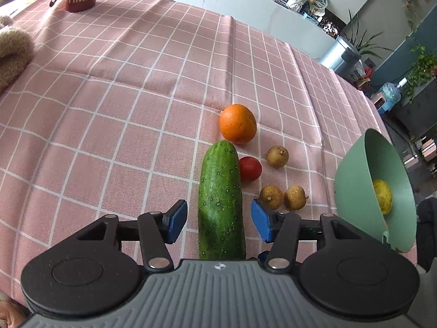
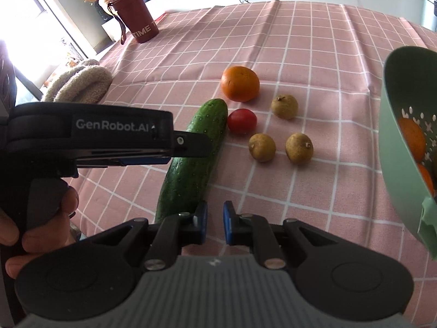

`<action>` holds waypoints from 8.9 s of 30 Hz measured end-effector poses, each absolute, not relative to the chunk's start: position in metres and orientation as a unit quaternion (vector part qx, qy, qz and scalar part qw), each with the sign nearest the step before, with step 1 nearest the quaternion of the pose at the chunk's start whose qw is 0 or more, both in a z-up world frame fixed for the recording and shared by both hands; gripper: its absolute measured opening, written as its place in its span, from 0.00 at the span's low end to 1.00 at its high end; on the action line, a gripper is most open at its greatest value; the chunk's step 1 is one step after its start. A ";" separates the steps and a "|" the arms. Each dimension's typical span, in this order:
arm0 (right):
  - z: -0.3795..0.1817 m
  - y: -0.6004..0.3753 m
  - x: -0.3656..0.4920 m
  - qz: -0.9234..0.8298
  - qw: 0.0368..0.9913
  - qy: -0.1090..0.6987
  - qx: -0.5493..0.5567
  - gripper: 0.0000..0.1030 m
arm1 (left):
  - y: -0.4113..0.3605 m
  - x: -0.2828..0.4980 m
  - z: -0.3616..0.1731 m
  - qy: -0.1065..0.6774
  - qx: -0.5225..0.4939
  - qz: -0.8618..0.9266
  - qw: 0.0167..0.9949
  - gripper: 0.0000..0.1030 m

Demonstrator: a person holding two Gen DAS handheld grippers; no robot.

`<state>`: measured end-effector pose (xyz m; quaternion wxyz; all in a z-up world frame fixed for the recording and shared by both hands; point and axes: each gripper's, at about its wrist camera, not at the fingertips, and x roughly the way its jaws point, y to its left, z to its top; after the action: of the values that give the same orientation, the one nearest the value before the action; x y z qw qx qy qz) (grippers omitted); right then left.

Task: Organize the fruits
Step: 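Grasp the cucumber with the left tool while the right tool grasps an orange, then carry the cucumber and orange into the green colander, then open both tools and move them back toward the tomato and kiwis, then grasp the red cherry tomato with the left tool while the right tool grasps a kiwi, then carry the tomato and kiwi into the green colander and open both tools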

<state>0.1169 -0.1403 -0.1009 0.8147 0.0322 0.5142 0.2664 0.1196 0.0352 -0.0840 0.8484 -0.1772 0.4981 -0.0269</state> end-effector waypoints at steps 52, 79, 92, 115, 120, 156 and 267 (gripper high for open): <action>-0.091 -0.091 0.199 0.223 0.892 0.390 -0.051 0.43 | 0.099 0.174 -0.074 0.459 -0.193 -0.035 0.867 0.41; -0.068 -0.107 0.184 0.215 0.898 0.382 -0.035 0.38 | 0.082 0.157 -0.039 0.426 -0.194 -0.058 0.882 0.41; 0.010 -0.234 0.128 0.196 0.896 0.397 -0.032 0.38 | -0.033 0.152 0.035 0.400 -0.167 -0.201 0.878 0.41; -0.033 -0.326 0.167 0.183 0.815 0.513 -0.196 0.38 | -0.152 0.218 -0.057 0.533 -0.112 -0.187 0.818 0.41; -0.041 -0.323 0.174 0.196 0.799 0.521 -0.228 0.38 | -0.156 0.221 -0.062 0.544 -0.106 -0.187 0.811 0.41; 0.026 -0.295 0.118 0.198 0.878 0.435 -0.035 0.55 | -0.081 0.157 0.035 0.437 -0.029 -0.217 0.872 0.50; -0.002 -0.306 0.097 0.106 0.892 0.428 0.095 0.16 | -0.092 0.151 -0.012 0.440 -0.102 -0.262 0.853 0.26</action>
<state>0.0968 -0.3061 -0.0018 0.8923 0.0951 0.4284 0.1058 0.1509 -0.0921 -0.0118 0.8529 -0.1021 0.4402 -0.2615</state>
